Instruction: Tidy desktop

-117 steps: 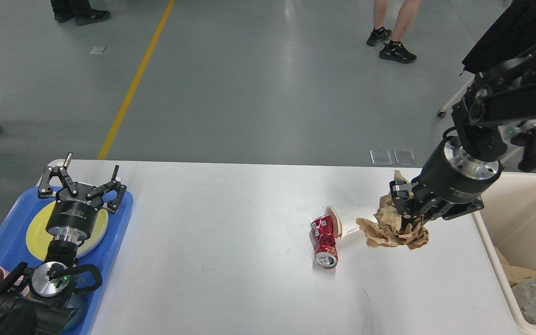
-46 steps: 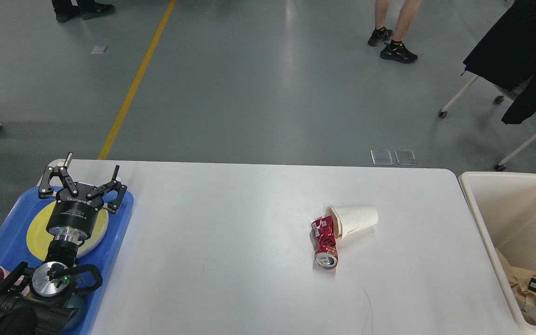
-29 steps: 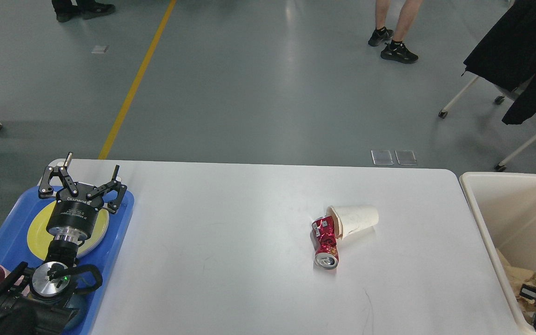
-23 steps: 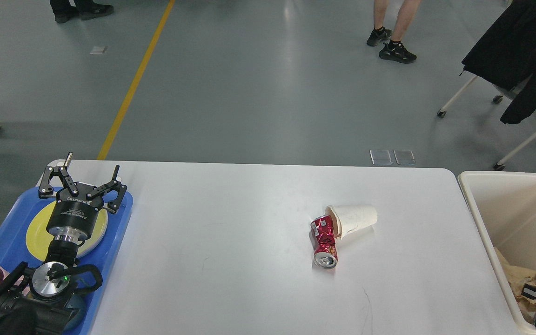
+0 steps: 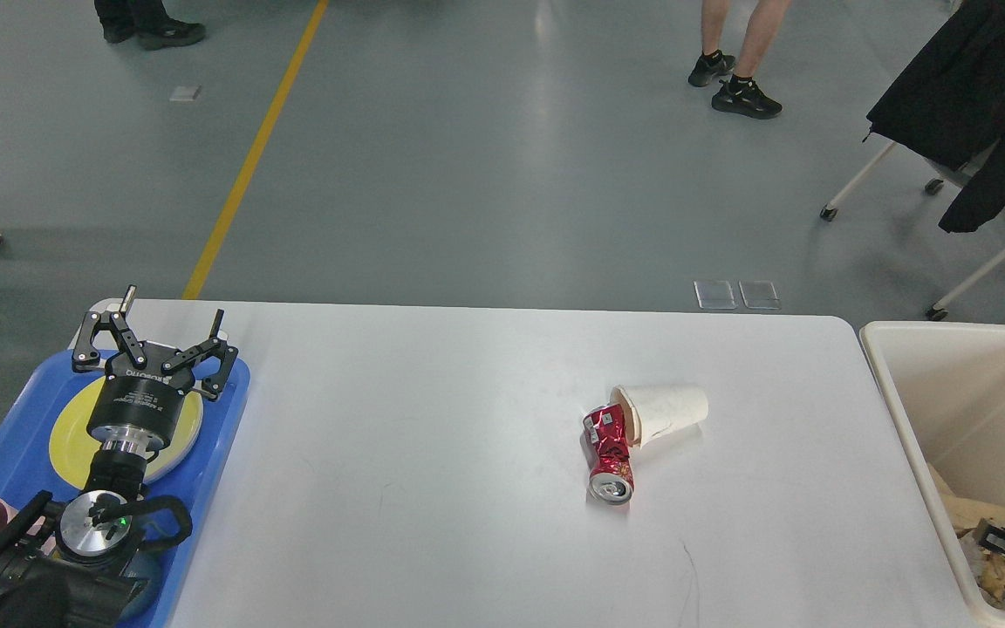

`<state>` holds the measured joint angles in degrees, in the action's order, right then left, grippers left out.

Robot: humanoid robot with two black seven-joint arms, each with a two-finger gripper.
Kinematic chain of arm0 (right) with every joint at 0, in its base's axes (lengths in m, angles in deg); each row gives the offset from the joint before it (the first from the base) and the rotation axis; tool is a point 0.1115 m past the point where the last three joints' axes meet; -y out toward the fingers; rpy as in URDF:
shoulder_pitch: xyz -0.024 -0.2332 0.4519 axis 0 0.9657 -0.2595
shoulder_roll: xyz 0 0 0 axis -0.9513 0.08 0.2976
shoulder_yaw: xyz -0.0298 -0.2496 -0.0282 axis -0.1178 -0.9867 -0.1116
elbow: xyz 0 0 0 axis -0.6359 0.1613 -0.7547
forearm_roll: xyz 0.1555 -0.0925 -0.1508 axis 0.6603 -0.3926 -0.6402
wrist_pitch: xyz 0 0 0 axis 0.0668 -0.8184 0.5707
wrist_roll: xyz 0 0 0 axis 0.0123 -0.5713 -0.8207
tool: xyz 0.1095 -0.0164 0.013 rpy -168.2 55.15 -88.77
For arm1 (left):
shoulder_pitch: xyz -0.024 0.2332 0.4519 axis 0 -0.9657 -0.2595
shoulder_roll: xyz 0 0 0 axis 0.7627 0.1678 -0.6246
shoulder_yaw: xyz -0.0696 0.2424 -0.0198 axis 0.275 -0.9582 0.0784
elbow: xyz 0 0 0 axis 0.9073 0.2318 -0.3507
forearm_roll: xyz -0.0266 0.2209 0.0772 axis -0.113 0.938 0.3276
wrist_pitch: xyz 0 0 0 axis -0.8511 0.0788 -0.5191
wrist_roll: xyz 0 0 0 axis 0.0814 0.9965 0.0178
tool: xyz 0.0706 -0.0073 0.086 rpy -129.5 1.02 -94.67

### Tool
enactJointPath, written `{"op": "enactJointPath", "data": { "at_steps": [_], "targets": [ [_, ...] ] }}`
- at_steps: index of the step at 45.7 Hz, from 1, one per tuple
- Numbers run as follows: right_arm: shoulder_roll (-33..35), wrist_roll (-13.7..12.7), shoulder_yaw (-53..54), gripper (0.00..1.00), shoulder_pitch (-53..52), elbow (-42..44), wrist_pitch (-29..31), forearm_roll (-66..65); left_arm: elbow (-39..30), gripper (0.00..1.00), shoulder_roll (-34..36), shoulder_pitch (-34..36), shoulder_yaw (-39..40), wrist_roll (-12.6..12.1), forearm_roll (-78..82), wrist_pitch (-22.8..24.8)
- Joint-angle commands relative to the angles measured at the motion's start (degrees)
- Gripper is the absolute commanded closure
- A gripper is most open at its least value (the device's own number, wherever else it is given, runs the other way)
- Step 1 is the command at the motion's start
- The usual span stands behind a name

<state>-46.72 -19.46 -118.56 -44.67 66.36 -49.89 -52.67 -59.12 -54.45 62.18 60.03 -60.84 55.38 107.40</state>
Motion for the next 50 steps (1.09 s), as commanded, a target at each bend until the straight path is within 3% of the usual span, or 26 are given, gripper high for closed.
{"op": "enactJointPath", "data": {
  "at_steps": [1,15,21,25,30,34,40,50],
  "targets": [
    [0.4,0.0,0.0,0.00,-0.2,-0.2,0.0,0.0,0.0,0.03,0.0,0.0,0.0,0.0,0.0,0.0],
    [4.9,-0.3,3.3,0.00,-3.3,-2.2,2.3,-0.3,0.0,0.03,0.0,0.0,0.0,0.0,0.0,-0.1],
    [10.9,-0.9,3.3,0.00,-12.1,-8.4,13.1,-0.6,0.0,0.03,0.0,0.0,0.0,0.0,0.0,0.0],
    [11.9,-3.9,3.4,0.00,-18.6,-11.7,19.0,-3.2,0.0,0.03,0.0,0.0,0.0,0.0,0.0,0.0],
    [14.2,-9.5,3.0,0.00,-29.1,-20.5,25.1,-9.8,0.0,0.03,0.0,0.0,0.0,0.0,0.0,0.0],
    [17.2,-11.7,2.3,0.00,-38.7,-30.5,27.2,-15.6,0.0,0.03,0.1,0.0,0.0,0.0,0.0,0.0],
    [17.4,-13.6,-2.0,0.00,-51.4,-41.4,28.9,-20.2,0.0,0.03,0.0,0.0,0.0,0.0,0.0,0.0],
    [13.7,-14.0,-9.0,0.00,-68.5,-57.4,37.3,-19.7,0.0,0.03,0.0,0.0,0.0,0.0,0.0,0.0]
  ]
}}
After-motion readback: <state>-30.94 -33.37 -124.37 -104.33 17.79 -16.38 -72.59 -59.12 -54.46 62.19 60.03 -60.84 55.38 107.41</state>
